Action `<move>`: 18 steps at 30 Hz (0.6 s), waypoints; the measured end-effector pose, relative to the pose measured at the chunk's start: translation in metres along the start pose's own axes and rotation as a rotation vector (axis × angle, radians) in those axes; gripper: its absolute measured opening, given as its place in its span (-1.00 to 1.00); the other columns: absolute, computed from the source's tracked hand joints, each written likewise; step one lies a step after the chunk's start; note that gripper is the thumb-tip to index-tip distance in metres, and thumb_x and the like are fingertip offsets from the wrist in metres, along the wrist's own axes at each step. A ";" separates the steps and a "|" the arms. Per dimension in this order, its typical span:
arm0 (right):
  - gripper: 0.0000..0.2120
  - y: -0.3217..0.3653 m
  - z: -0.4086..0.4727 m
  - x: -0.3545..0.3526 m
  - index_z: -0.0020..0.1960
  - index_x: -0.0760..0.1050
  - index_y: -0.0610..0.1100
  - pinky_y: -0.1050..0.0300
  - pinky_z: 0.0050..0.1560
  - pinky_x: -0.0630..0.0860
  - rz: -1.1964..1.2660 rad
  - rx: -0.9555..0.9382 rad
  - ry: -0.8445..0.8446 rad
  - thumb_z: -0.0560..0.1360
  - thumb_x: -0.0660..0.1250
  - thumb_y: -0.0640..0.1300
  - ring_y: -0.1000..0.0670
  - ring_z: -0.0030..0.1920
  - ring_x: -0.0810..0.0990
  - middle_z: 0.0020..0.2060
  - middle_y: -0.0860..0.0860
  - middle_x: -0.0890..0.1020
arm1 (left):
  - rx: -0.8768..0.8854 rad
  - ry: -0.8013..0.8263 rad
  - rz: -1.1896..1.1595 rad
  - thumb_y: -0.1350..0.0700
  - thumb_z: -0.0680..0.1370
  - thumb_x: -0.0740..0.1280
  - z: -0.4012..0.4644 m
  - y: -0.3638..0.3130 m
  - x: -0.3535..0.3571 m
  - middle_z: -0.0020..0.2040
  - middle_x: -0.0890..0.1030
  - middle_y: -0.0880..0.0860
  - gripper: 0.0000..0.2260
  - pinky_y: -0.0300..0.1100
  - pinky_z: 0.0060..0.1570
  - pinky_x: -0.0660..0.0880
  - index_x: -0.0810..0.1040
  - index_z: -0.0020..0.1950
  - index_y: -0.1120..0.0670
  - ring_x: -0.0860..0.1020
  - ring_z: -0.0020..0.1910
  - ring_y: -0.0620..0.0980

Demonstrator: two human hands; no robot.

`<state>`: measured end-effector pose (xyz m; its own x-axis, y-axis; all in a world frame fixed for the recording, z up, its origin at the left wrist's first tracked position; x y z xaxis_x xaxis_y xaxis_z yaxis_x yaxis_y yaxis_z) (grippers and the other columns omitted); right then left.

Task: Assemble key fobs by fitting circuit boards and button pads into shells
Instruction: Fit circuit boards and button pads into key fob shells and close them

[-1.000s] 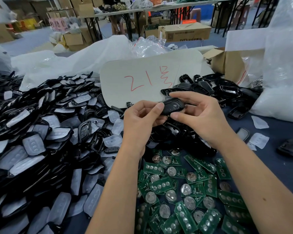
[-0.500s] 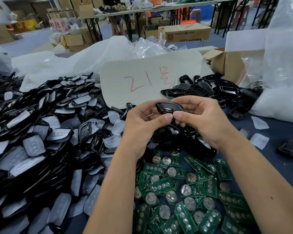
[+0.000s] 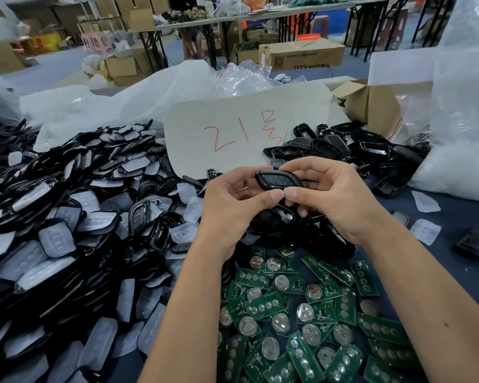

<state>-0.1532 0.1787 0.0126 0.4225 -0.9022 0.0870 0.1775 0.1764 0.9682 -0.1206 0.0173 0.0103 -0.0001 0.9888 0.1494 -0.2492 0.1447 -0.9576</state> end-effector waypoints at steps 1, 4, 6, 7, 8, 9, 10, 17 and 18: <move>-0.62 0.000 0.000 0.000 0.18 0.67 -0.14 0.20 -0.32 0.58 -0.002 0.001 0.001 0.37 0.58 -0.17 -0.05 -0.16 0.69 -0.04 -0.14 0.73 | -0.001 0.002 -0.002 0.32 0.42 0.58 0.000 0.000 0.000 -0.01 0.75 0.14 -0.68 -0.14 -0.05 0.64 0.72 0.14 0.10 0.73 -0.03 0.12; -0.61 0.000 0.000 0.001 0.17 0.67 -0.16 0.22 -0.33 0.57 -0.018 0.003 0.003 0.35 0.58 -0.17 -0.05 -0.17 0.68 -0.05 -0.13 0.74 | -0.016 0.007 -0.016 0.33 0.41 0.58 0.000 0.002 0.001 -0.01 0.76 0.14 -0.66 -0.16 -0.08 0.64 0.71 0.15 0.12 0.73 -0.05 0.08; -0.60 0.000 0.001 0.000 0.16 0.67 -0.16 0.22 -0.33 0.56 -0.031 0.003 -0.004 0.33 0.58 -0.17 -0.10 -0.18 0.65 -0.05 -0.14 0.74 | -0.024 0.010 -0.023 0.34 0.41 0.57 0.000 0.002 0.001 0.00 0.75 0.16 -0.65 -0.15 -0.08 0.64 0.70 0.17 0.15 0.74 -0.06 0.10; -0.60 0.000 0.001 0.000 0.15 0.67 -0.16 0.22 -0.33 0.56 -0.035 0.003 -0.009 0.33 0.58 -0.17 -0.13 -0.18 0.64 -0.05 -0.15 0.74 | -0.029 0.010 -0.029 0.33 0.41 0.57 0.000 0.003 0.001 0.01 0.75 0.16 -0.64 -0.14 -0.07 0.65 0.69 0.19 0.16 0.74 -0.06 0.11; -0.60 0.000 0.002 -0.001 0.15 0.67 -0.16 0.22 -0.32 0.56 -0.039 0.002 -0.013 0.32 0.58 -0.17 -0.15 -0.18 0.63 -0.05 -0.16 0.74 | -0.034 0.010 -0.036 0.32 0.40 0.57 0.000 0.004 0.001 0.01 0.75 0.17 -0.63 -0.13 -0.07 0.65 0.69 0.19 0.17 0.74 -0.07 0.12; -0.60 0.000 0.002 -0.001 0.15 0.67 -0.17 0.22 -0.31 0.57 -0.045 0.001 -0.014 0.32 0.59 -0.18 -0.15 -0.18 0.62 -0.05 -0.16 0.74 | -0.041 0.009 -0.044 0.30 0.39 0.58 -0.001 0.004 0.001 0.01 0.75 0.18 -0.62 -0.12 -0.06 0.65 0.68 0.20 0.17 0.74 -0.08 0.13; -0.61 -0.001 0.002 -0.001 0.15 0.67 -0.17 0.22 -0.30 0.57 -0.051 0.000 -0.013 0.33 0.59 -0.20 -0.13 -0.18 0.62 -0.06 -0.16 0.74 | -0.049 0.008 -0.049 0.28 0.37 0.58 -0.001 0.005 0.002 0.01 0.75 0.18 -0.60 -0.10 -0.05 0.66 0.68 0.20 0.17 0.73 -0.08 0.13; -0.63 -0.002 0.003 -0.005 0.13 0.68 -0.10 0.16 -0.23 0.63 -0.171 -0.034 -0.057 0.39 0.59 -0.38 -0.08 -0.14 0.71 -0.05 -0.19 0.73 | -0.153 -0.064 -0.154 0.19 0.57 0.43 0.000 0.018 0.000 0.03 0.72 0.27 -0.78 -0.15 -0.04 0.66 0.69 0.17 0.26 0.72 -0.01 0.19; -0.63 -0.002 0.004 -0.005 0.12 0.69 -0.07 0.12 -0.17 0.66 -0.191 -0.043 -0.064 0.39 0.59 -0.38 -0.09 -0.12 0.73 -0.05 -0.18 0.73 | -0.166 -0.082 -0.161 0.16 0.60 0.40 0.001 0.020 -0.001 0.04 0.72 0.27 -0.78 -0.14 -0.04 0.67 0.69 0.15 0.27 0.72 0.00 0.21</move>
<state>-0.1591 0.1819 0.0115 0.3205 -0.9438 -0.0810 0.2875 0.0154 0.9577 -0.1262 0.0191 -0.0085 -0.0536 0.9471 0.3166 -0.0895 0.3112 -0.9461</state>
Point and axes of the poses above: each hand's wrist, its own z-axis towards the middle knuckle, its own x-axis out of the palm, y = z × x, the point moved 9 cm from there along z, towards the middle knuckle
